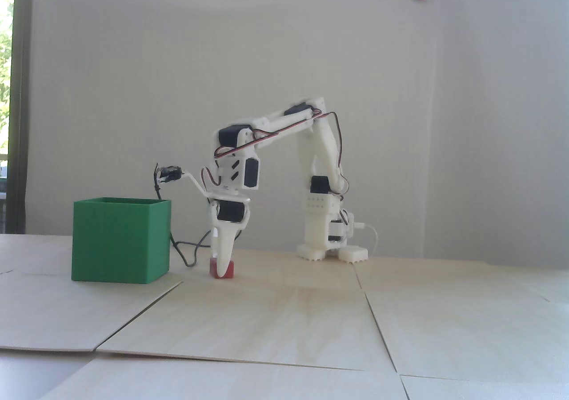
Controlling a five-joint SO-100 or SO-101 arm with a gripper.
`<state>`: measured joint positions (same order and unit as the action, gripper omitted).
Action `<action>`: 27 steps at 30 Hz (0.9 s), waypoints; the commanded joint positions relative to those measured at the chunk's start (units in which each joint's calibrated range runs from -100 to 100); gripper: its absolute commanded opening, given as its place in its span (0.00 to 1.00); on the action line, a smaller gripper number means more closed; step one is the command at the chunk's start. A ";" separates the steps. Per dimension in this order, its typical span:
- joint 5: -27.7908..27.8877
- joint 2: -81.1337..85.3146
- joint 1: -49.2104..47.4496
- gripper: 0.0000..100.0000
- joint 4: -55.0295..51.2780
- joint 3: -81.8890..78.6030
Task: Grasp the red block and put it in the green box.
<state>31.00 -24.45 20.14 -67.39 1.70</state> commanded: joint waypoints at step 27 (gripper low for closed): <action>-8.72 13.67 2.34 0.02 -21.65 46.39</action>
<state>22.68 -22.54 21.44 -93.76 45.75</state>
